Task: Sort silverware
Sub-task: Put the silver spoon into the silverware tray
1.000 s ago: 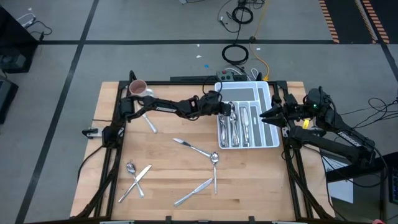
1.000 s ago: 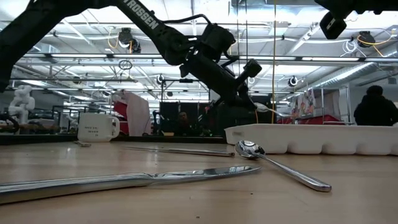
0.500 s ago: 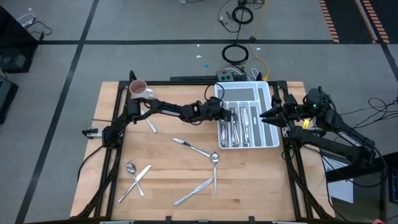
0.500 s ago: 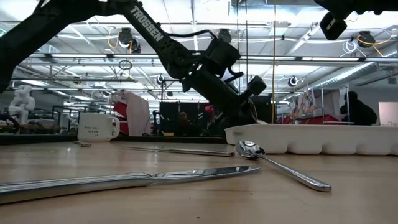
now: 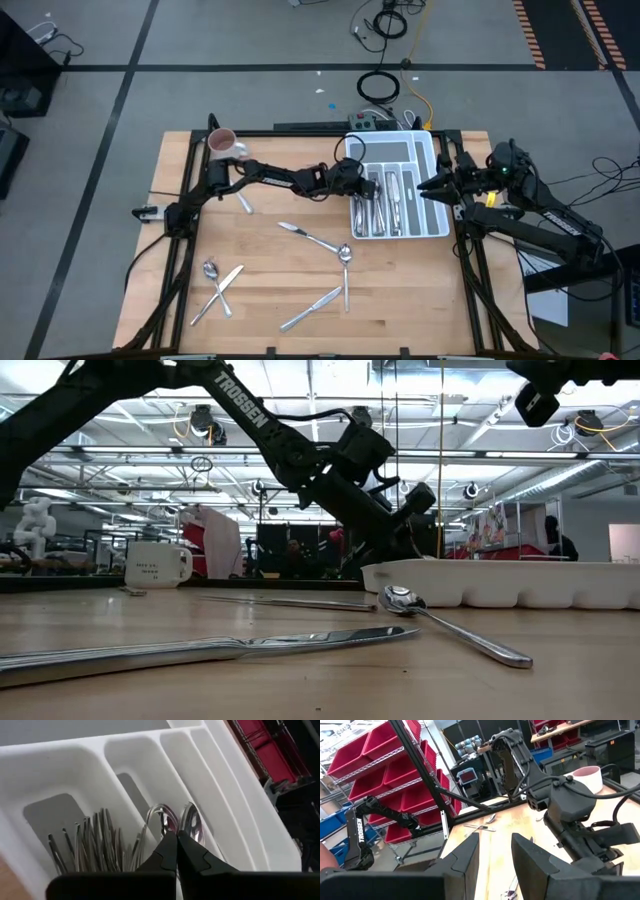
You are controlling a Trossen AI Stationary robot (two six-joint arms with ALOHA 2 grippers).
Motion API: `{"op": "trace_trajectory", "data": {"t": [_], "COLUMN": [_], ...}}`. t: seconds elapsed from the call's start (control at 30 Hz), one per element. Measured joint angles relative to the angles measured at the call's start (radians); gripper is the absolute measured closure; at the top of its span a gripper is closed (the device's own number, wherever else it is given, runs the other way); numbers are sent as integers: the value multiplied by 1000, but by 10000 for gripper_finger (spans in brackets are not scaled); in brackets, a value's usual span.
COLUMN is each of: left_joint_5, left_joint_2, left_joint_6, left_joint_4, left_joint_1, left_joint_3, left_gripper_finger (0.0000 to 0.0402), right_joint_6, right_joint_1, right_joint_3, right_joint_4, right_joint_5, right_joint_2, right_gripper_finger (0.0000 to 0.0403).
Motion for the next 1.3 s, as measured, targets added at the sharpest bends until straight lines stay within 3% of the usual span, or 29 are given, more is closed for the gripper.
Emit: {"op": "trace_trajectory", "data": {"t": [0.83,1.13,1.3], "left_joint_5": [132,146,222], "left_joint_2": [-12,-143,-266], "left_joint_6": [13,141,298], "left_joint_4": [-16,-103,-305], "left_joint_1": [-2,-2,-23], "left_joint_3": [0,0,-2], "left_gripper_finger": [313,313,313], "right_joint_6": [10,-5,-6], "right_joint_1": [0,0,0], "right_joint_3": [0,0,0], "right_joint_4": [-4,-4,-6], "right_joint_5": [0,0,-1], "right_joint_2": [0,0,0], "right_gripper_finger": [298,298,298]}}
